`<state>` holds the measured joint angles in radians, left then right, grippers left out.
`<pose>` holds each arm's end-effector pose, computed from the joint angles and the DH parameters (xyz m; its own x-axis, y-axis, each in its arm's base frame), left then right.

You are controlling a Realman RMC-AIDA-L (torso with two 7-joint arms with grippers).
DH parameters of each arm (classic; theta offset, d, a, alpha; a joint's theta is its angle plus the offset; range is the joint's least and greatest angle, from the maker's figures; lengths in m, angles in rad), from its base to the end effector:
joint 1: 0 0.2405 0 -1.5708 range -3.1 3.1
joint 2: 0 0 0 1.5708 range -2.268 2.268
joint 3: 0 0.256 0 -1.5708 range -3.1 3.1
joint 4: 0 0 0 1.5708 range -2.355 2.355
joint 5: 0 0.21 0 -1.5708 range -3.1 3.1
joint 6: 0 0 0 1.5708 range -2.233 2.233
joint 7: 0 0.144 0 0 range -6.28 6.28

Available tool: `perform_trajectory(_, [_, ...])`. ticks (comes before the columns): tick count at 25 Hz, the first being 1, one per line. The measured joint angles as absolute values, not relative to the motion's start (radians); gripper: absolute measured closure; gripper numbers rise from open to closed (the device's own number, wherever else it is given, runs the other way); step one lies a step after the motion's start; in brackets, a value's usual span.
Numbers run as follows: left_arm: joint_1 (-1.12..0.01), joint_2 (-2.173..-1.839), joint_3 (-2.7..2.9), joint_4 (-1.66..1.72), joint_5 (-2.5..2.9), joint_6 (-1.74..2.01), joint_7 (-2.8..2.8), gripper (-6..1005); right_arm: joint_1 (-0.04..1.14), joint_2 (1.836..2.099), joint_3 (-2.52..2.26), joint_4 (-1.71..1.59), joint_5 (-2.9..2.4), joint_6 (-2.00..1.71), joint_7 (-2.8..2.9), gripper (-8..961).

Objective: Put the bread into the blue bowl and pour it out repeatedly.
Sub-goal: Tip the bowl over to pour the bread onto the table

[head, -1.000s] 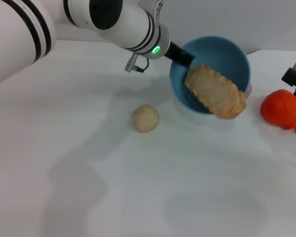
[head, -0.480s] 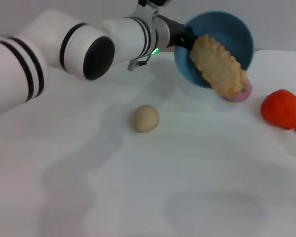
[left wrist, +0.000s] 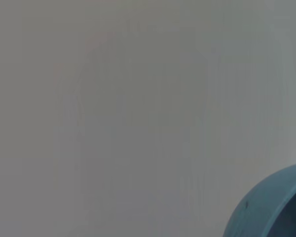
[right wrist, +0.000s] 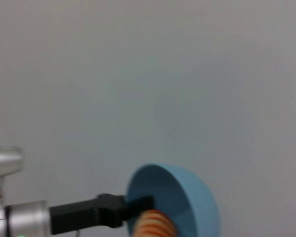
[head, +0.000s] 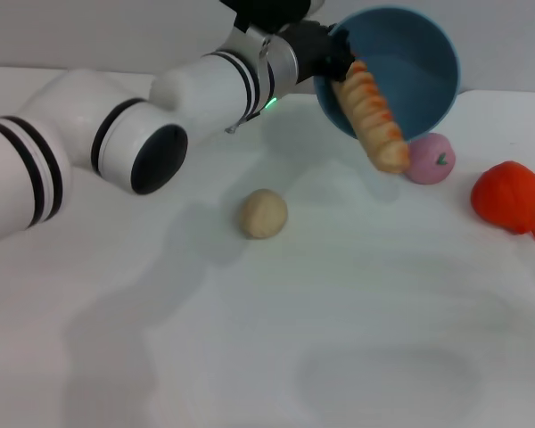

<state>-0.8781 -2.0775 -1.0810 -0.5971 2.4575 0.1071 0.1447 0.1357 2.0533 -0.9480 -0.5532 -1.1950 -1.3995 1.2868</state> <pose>-0.1295 0.4512 -0.1005 0.8952 0.1903 0.4030 0.4363 -0.5579 -0.7060 0.3426 0.2618 0.0334 0.3871 -0.2820 -0.8778 -0.8349 -0.5112 -0.2040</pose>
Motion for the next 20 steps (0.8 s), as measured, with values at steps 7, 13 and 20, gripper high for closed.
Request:
perform_trajectory(7, [-0.848, -2.077, -1.004, -0.584, 2.457, 0.253, 0.144, 985, 0.161, 2.038, -0.948, -0.51, -1.253, -1.31, 1.353, 497])
perform_trajectory(13, [-0.838, -2.078, -0.962, -0.576, 2.458, 0.326, 0.144, 986, 0.181, 2.031, -0.951, -0.462, -1.263, -1.271, 1.36, 497])
perform_trajectory(20, [-0.837, -2.079, -0.951, -0.577, 2.457, 0.335, 0.134, 985, 0.183, 2.03, -0.957, -0.454, -1.264, -1.27, 1.357, 498])
